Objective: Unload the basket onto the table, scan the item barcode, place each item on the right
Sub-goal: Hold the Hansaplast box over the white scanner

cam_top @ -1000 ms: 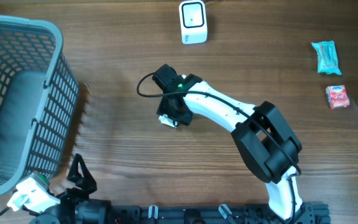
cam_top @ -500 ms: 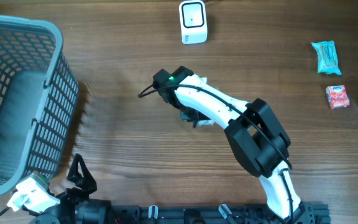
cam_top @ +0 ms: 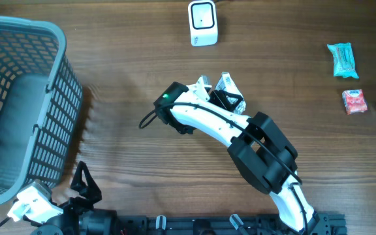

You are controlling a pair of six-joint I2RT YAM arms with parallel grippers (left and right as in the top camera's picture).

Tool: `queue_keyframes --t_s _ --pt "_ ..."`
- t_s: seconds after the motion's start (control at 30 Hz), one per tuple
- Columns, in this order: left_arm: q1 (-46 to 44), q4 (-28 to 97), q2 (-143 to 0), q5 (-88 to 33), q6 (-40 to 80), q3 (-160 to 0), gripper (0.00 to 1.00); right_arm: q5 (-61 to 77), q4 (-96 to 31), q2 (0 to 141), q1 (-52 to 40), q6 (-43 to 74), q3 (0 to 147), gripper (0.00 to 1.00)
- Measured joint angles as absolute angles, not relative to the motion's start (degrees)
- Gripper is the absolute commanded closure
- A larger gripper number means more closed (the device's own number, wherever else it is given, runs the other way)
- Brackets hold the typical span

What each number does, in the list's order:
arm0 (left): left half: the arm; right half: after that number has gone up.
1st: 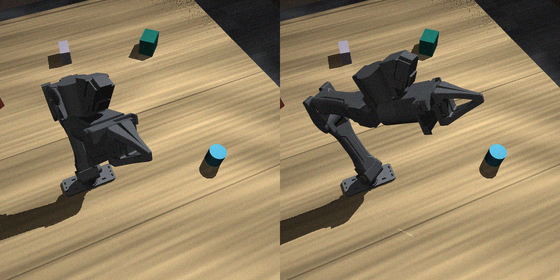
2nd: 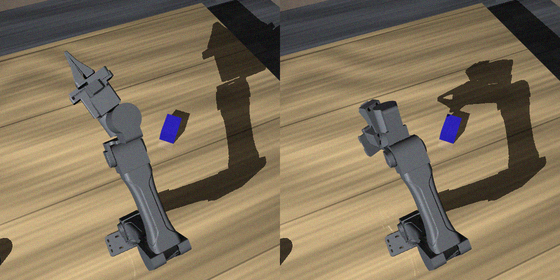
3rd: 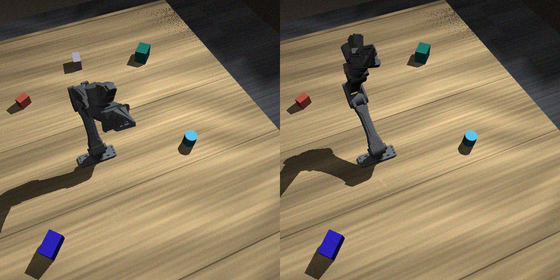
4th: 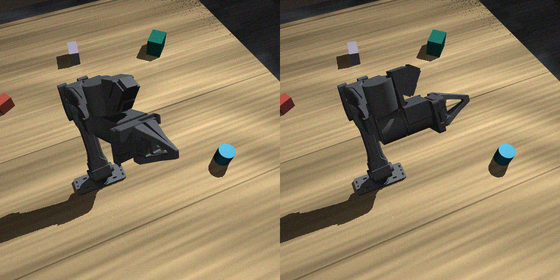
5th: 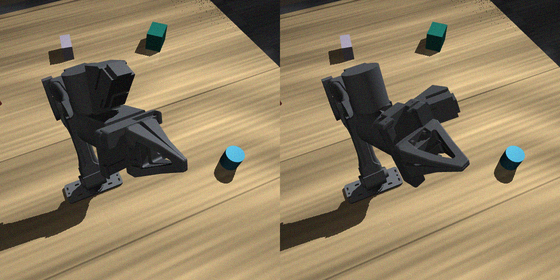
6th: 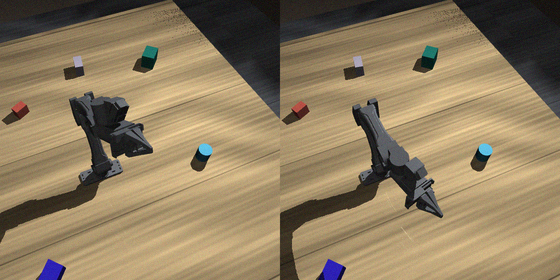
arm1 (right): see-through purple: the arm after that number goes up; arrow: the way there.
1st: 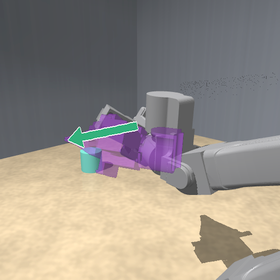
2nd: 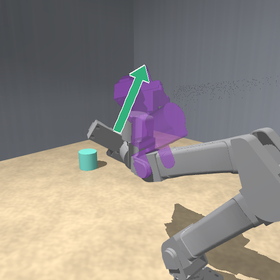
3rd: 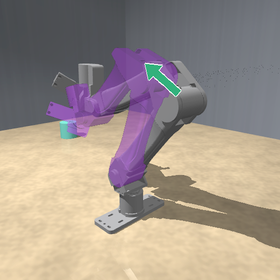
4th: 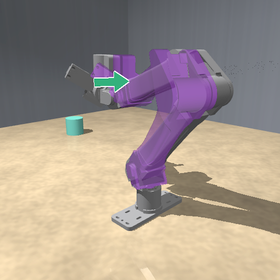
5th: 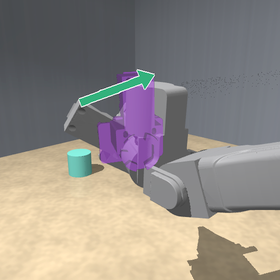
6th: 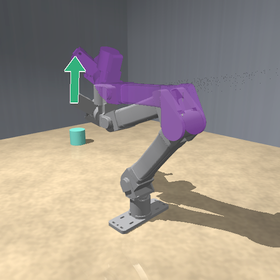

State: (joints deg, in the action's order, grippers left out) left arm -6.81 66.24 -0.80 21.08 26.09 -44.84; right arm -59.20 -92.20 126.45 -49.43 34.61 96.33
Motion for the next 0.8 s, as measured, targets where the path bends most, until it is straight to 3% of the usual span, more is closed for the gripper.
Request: queue_keyframes --t_s 0.33,0.63,0.7,0.8 --pt "-6.81 66.24 -0.80 21.08 26.06 -44.84 0.00 -76.73 -92.31 120.90 -49.93 34.61 96.36 0.78" --pt "-6.81 66.24 -0.80 21.08 26.09 -44.84 0.00 -79.66 -92.01 117.30 -51.35 34.57 96.38 0.78" --pt "-6.81 66.22 -0.80 21.08 26.06 -44.84 0.00 -79.59 -90.35 117.30 -51.35 34.59 96.38 0.91" --pt "-6.81 66.22 -0.80 21.08 26.09 -44.84 0.00 -74.22 -78.41 117.03 -51.33 34.04 96.53 0.92"
